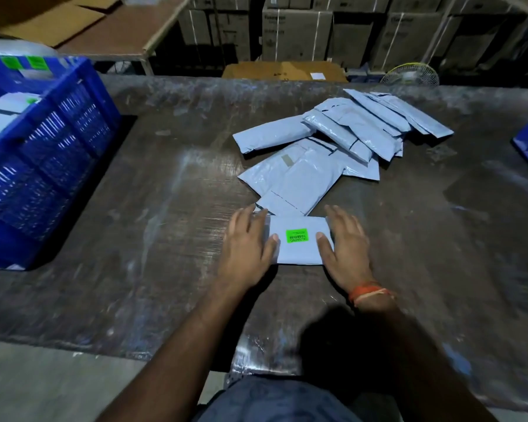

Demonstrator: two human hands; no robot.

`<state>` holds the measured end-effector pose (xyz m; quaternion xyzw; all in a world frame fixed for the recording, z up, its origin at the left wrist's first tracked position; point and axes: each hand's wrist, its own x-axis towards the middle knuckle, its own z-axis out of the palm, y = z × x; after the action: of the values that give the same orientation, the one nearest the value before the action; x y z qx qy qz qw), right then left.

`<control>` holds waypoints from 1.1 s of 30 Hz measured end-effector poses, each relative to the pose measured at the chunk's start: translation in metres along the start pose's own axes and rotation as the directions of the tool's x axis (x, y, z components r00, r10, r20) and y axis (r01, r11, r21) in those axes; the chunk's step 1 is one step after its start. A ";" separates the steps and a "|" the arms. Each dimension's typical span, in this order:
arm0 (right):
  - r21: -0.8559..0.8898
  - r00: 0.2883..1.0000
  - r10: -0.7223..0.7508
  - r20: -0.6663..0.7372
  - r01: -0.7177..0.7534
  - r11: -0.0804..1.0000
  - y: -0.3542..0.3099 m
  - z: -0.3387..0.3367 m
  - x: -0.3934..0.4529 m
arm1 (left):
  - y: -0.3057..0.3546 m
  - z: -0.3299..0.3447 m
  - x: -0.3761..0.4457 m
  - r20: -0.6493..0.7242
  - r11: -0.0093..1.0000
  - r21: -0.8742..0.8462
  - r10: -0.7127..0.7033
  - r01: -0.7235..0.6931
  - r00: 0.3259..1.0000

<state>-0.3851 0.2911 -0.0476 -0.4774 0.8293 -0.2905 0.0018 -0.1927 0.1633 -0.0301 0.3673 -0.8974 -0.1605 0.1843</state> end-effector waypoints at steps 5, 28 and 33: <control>-0.226 0.972 0.003 0.233 0.051 0.973 -0.004 0.010 -0.011 | 0.002 0.025 -0.004 0.179 0.988 0.115 0.084 -0.105 0.980; 0.087 0.993 0.105 0.061 -0.110 0.990 -0.054 0.007 -0.078 | 0.013 -0.003 -0.027 0.074 0.939 -0.117 -0.316 0.323 0.946; 0.533 0.884 0.003 0.467 -0.284 0.797 -0.068 0.002 -0.075 | 0.005 -0.007 0.005 0.212 0.969 -0.245 0.011 0.042 0.977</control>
<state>-0.2900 0.3247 -0.0368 -0.4400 0.7103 -0.4147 0.3603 -0.1961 0.1624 -0.0210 0.3291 -0.8820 -0.3107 0.1310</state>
